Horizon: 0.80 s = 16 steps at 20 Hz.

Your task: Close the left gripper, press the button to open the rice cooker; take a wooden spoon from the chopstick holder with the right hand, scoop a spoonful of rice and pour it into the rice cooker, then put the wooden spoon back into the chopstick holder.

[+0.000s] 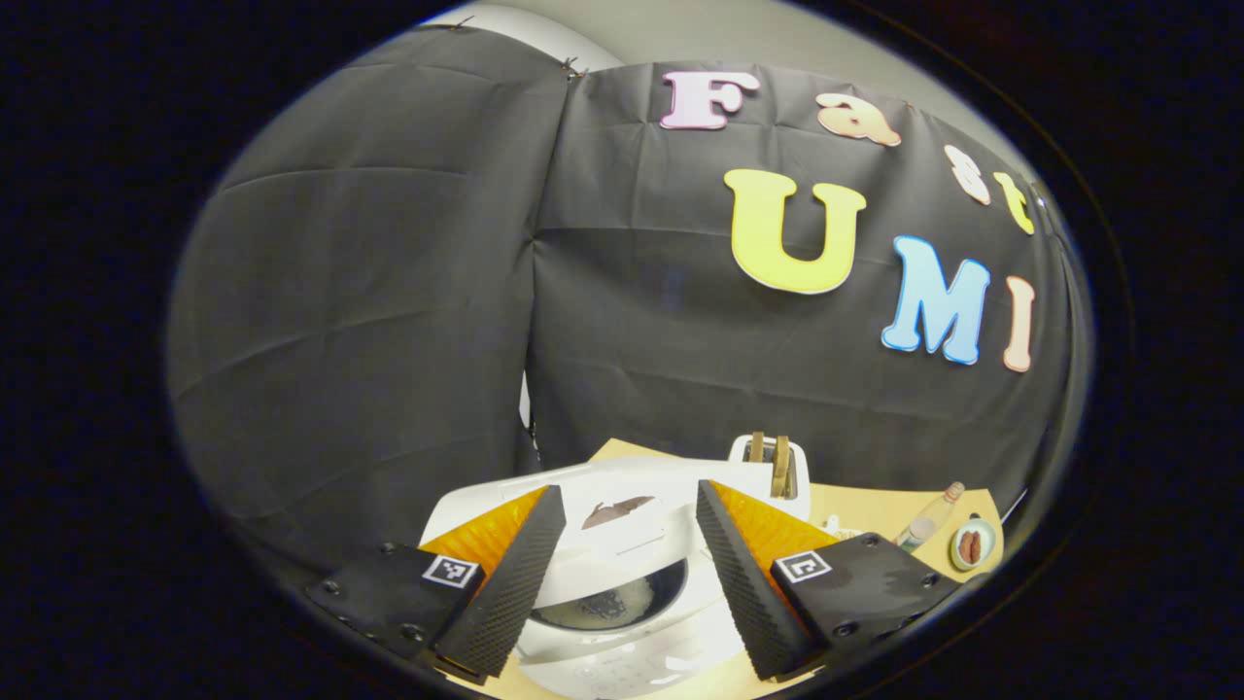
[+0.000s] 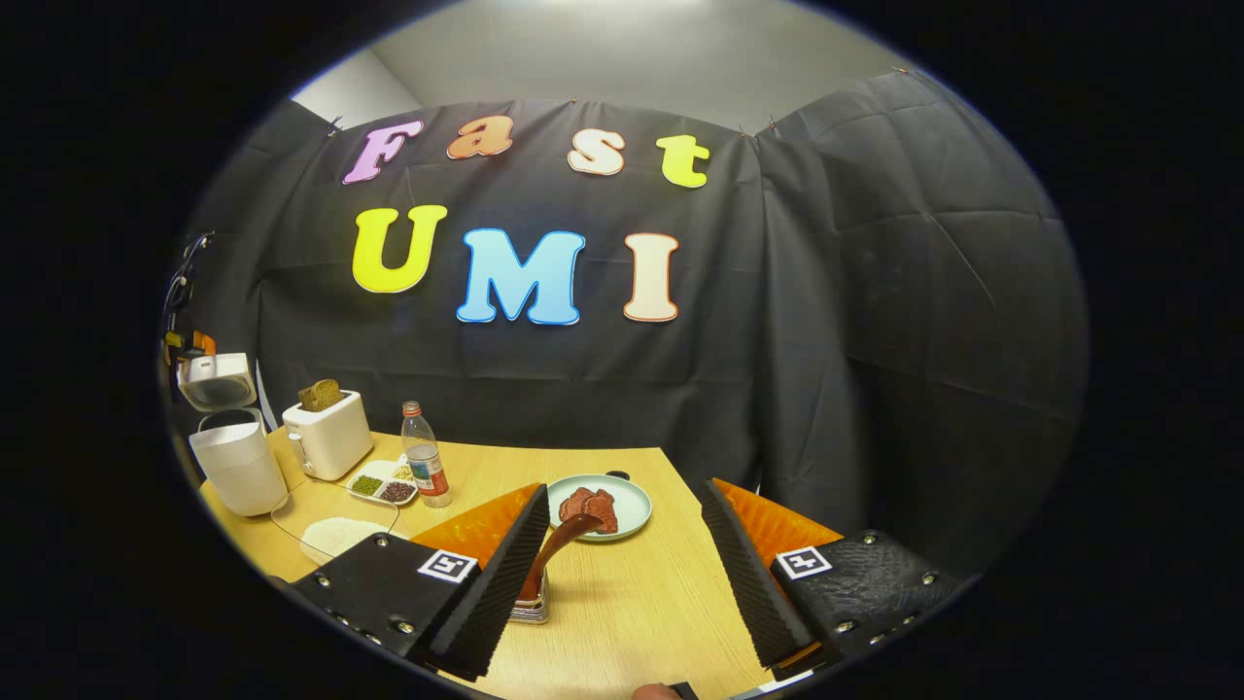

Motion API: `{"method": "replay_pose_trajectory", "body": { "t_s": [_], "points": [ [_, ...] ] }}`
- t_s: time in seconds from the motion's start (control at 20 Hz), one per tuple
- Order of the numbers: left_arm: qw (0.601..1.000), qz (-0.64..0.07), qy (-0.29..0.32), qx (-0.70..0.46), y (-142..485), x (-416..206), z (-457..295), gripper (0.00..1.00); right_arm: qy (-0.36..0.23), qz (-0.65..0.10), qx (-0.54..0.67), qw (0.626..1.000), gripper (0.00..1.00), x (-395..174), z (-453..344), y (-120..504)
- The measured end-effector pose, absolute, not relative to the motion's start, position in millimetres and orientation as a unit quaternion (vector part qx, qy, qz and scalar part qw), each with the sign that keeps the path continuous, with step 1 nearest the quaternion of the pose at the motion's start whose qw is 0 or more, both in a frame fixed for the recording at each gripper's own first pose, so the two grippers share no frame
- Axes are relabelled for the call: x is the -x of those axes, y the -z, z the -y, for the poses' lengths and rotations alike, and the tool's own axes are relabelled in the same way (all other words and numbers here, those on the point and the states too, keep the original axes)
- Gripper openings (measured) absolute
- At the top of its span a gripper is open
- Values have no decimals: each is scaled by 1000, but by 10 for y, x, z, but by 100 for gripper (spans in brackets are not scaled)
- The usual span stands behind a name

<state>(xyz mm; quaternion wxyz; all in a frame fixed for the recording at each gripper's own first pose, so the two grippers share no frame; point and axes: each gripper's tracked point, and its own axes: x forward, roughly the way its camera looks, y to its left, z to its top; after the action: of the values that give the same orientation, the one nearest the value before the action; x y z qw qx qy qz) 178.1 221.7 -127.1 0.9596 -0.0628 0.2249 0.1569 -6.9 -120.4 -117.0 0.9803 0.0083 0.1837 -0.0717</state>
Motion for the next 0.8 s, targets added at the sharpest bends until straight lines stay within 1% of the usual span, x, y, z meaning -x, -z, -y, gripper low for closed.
{"method": "replay_pose_trajectory", "body": {
  "t_s": [0.05, 0.1, 0.15, 0.2, 0.65, 0.7, 0.75, 0.8],
  "points": [
    [959, -230, -156, 59, 1332, -1758, -2175, 95, 71, -185, -12, 980, 96, 73, 1205, 1184],
    [958, -234, -156, 58, 1390, -1721, -2132, 92, 71, -186, -13, 980, 96, 66, 1204, 1193],
    [957, -237, -156, 60, 1440, -1687, -2107, 95, 70, -187, -13, 980, 96, 59, 1208, 1209],
    [956, -242, -156, 61, 1475, -1631, -2075, 96, 69, -187, -13, 980, 96, 56, 1197, 1212],
    [944, -287, -148, 67, 1999, -1483, -1824, 96, 56, -193, -9, 980, 96, 43, 1064, 1266],
    [942, -294, -147, 64, 2063, -1491, -1802, 94, 56, -193, -7, 980, 96, 40, 1057, 1258],
    [941, -300, -146, 59, 2116, -1470, -1794, 94, 55, -193, -5, 980, 96, 29, 1048, 1260],
    [939, -305, -146, 54, 2172, -1465, -1779, 96, 55, -194, -3, 980, 96, 17, 1039, 1261]
  ]
}}
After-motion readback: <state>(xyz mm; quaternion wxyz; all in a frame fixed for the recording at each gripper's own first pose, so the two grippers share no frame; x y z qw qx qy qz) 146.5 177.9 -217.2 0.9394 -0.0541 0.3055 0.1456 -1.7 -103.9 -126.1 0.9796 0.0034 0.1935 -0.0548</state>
